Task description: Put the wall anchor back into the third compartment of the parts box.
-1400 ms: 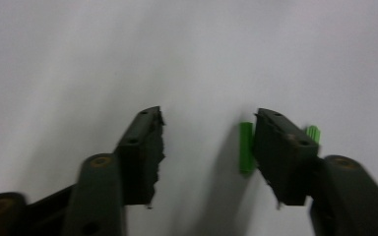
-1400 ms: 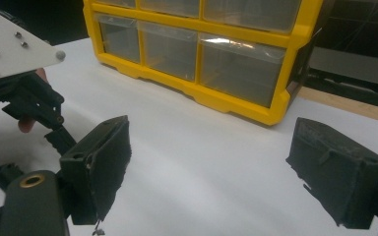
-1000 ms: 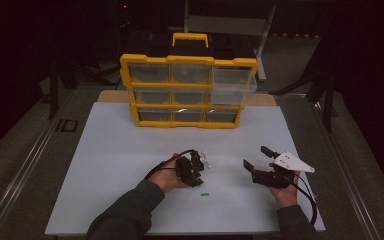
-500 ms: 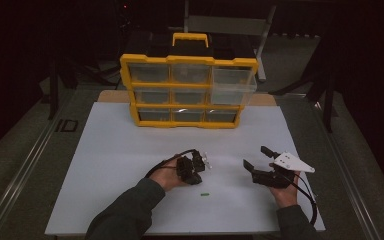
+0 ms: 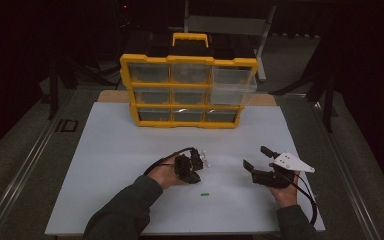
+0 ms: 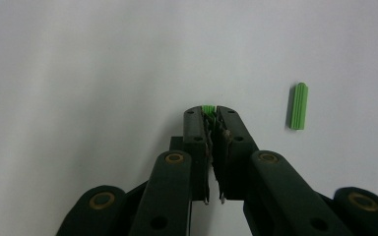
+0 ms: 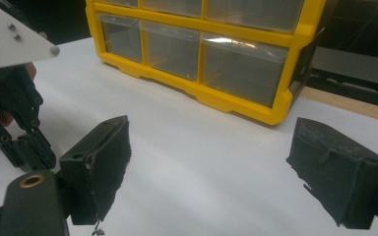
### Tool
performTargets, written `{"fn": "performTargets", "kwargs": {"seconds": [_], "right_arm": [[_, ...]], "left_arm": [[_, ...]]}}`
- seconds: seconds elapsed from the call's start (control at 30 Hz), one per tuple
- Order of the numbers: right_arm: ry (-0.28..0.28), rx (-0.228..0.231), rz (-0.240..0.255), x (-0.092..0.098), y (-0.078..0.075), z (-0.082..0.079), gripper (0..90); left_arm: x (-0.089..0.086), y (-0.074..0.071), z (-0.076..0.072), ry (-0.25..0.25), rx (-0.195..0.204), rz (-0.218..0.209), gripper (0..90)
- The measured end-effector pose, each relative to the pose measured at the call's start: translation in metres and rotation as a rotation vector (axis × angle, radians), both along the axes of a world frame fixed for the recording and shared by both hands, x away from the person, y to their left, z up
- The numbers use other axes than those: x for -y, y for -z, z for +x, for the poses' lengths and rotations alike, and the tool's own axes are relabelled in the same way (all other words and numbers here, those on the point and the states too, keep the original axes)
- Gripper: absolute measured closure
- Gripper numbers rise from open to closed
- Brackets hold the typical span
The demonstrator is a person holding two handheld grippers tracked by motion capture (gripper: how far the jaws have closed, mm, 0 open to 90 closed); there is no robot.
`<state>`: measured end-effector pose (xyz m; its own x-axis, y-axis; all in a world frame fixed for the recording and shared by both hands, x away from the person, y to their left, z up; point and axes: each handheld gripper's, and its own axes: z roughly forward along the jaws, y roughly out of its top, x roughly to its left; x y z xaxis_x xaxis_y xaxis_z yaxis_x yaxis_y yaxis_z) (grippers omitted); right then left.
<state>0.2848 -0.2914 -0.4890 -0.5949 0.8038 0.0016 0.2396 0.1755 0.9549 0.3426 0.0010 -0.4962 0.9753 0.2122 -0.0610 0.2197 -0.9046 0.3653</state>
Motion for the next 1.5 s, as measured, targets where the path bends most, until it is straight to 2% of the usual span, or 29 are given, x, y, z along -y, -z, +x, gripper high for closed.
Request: {"fn": "performTargets", "kwargs": {"seconds": [0.57, 0.8, 1.5], "right_arm": [[-0.001, -0.001, 0.001, 0.0, 0.0, 0.0, 15.8], [-0.003, -0.001, 0.001, 0.0, 0.0, 0.0, 15.8], [-0.005, 0.005, 0.002, 0.0, 0.0, 0.0, 15.6]], "left_arm": [[-0.012, -0.023, 0.006, -0.03, 0.009, -0.068, 84.8], [-0.017, -0.037, 0.01, -0.042, 0.022, -0.105, 84.8], [-0.031, -0.076, 0.024, -0.061, 0.055, -0.156, 84.9]]}}
